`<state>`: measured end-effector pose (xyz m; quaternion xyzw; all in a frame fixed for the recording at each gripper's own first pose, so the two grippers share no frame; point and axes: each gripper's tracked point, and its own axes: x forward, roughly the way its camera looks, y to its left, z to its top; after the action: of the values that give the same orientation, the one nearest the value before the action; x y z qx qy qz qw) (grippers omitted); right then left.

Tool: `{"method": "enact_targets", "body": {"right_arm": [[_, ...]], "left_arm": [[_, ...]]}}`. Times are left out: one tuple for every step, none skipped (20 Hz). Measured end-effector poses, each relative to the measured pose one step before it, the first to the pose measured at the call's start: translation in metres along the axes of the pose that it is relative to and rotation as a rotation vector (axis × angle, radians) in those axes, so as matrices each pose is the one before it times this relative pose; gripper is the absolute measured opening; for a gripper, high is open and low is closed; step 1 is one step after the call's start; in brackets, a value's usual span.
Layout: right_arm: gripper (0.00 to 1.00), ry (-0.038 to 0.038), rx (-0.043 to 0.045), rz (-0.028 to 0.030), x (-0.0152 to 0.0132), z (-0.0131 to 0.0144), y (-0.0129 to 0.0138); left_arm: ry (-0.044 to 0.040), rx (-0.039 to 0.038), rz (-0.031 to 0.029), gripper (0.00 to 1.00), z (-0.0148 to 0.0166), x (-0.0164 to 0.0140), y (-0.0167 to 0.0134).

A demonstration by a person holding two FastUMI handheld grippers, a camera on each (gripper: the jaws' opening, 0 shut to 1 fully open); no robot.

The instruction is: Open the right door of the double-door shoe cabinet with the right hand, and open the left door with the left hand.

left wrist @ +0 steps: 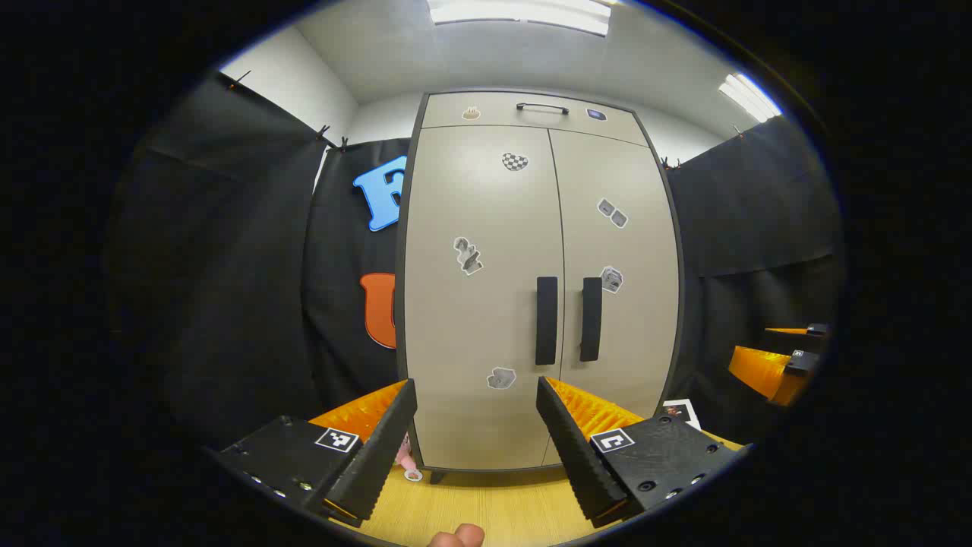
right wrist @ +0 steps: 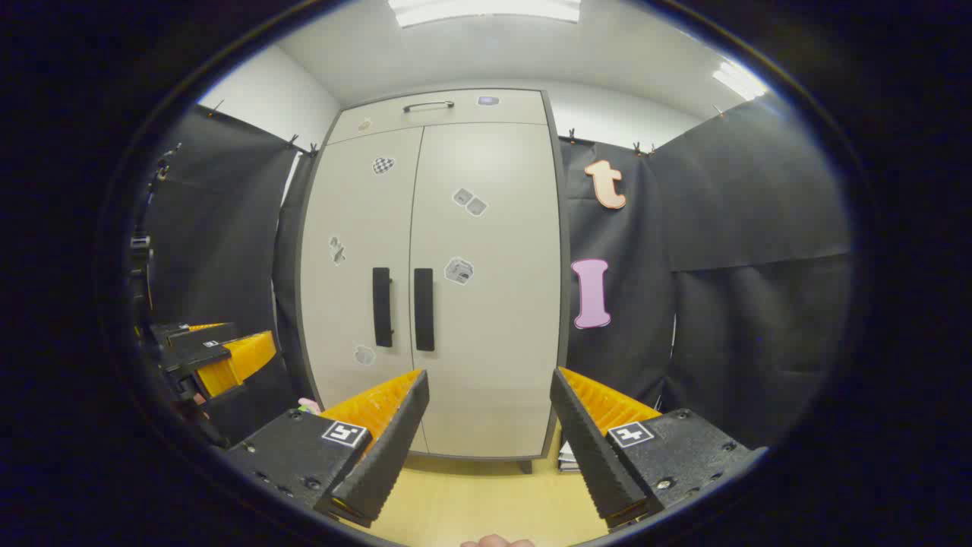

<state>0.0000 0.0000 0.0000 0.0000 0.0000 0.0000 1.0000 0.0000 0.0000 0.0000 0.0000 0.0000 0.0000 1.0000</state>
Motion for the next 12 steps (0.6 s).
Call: {"method": "enact_targets", "body": {"right_arm": [[1.00,0.00127,0.00322,-0.00287,0.00093,-0.00122,0.00052],[1.00,0.00337,0.00653,-0.00179,0.00057,-0.00052,-0.00021],[1.00,0.00267,0.00886,0.00129,-0.00014,-0.00184,-0.00019],[1.00,0.00208,0.00915,0.00264,-0.00013,0.00031,0.00032],[1.00,-0.00129,0.00680,-0.00011,-0.00041,0.00000,0.00020],[0.99,-0.00122,0.00245,-0.00539,-0.00002,0.00020,-0.00210],[1.00,0.00132,-0.00063,-0.00576,0.00035,-0.00151,-0.00180],[1.00,0.00125,0.00016,-0.00323,-0.00005,-0.00013,-0.00089],[1.00,0.00288,0.00229,-0.00306,0.00087,-0.00161,-0.00085],[1.00,0.00233,0.00438,-0.00145,0.00018,-0.00087,-0.00058],[1.00,0.00226,0.00376,0.00118,-0.00045,-0.00132,-0.00009],[1.00,0.00091,0.00254,0.00008,0.00029,-0.00014,-0.00010]], "left_arm": [[0.00007,0.00133,-0.00220,0.95,-0.00041,0.00090,-0.00035],[0.00373,-0.00007,-0.00115,0.95,-0.00075,0.00021,-0.00025],[0.00397,-0.00288,-0.00419,0.95,-0.00085,0.00019,-0.00068],[-0.00002,-0.00379,-0.00446,0.95,-0.00028,-0.00021,-0.00076],[-0.00323,-0.00430,-0.00508,0.95,0.00098,-0.00052,-0.00124],[-0.00401,0.00038,-0.00231,0.95,0.00058,0.00083,-0.00068],[-0.00783,0.00510,0.00223,0.95,0.00054,-0.00099,0.00030],[-0.00628,0.00394,0.00337,0.95,0.00160,-0.00079,0.00096],[-0.00120,0.00009,-0.00175,0.95,0.00001,0.00030,-0.00100],[-0.00084,-0.00280,-0.00460,0.95,0.00012,-0.00048,-0.00132],[-0.00031,-0.00344,-0.00317,0.95,0.00023,-0.00012,-0.00092],[-0.00039,-0.00182,-0.00032,0.95,0.00068,-0.00006,0.00057]]}}
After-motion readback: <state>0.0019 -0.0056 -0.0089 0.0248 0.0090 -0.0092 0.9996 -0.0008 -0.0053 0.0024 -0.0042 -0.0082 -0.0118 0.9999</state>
